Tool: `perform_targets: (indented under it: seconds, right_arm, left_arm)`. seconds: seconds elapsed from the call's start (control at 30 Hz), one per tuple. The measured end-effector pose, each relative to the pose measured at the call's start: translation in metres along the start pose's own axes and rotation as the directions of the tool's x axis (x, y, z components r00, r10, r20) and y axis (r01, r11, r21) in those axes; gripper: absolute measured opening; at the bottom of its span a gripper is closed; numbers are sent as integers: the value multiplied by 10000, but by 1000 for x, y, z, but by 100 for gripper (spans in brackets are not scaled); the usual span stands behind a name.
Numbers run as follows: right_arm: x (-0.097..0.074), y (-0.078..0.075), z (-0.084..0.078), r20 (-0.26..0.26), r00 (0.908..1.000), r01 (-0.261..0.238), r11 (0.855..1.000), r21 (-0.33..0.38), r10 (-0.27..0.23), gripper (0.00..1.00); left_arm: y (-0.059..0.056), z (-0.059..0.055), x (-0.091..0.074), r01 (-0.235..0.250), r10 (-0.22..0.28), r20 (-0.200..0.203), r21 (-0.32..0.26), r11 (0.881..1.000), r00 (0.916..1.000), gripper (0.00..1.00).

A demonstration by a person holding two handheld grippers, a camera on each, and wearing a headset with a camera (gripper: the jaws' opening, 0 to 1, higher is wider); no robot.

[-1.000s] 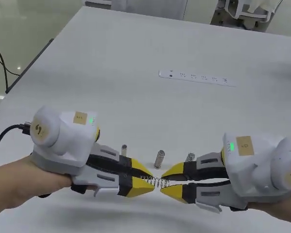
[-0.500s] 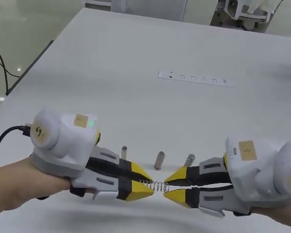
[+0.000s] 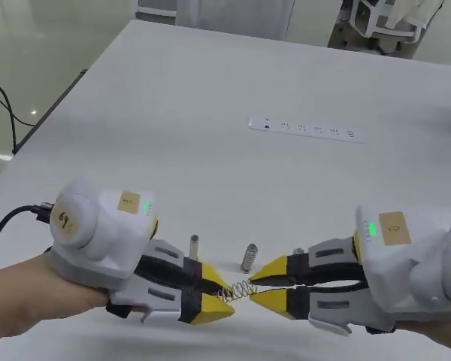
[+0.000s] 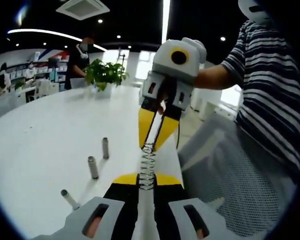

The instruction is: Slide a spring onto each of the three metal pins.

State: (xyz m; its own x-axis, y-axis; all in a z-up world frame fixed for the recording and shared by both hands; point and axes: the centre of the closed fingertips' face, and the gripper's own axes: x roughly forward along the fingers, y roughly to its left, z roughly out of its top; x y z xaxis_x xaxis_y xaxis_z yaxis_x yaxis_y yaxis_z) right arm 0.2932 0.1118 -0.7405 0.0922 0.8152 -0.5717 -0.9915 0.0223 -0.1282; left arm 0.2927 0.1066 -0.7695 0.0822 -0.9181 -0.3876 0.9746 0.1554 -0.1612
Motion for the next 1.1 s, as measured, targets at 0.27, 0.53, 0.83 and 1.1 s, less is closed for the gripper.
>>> perform_targets:
  seconds: [0.27,0.53,0.83,1.1]
  right_arm:
    - [7,1,9,181,9998,-73,9998,210,69,0]
    - [7,3,13,333,9994,-114,9992,378,101,7]
    - [10,4,22,628,9980,-125,9980,617,86,8]
    - [14,5,22,543,9985,-95,9982,584,63,9]
  left_arm:
    - [-1,5,3,-49,47,128,157,9999,9999,2]
    - [-1,4,2,-52,50,72,241,9997,10000,2]
    - [-3,7,3,32,-35,94,376,9993,9999,2]
    - [-3,4,3,35,-32,-55,475,9989,10000,2]
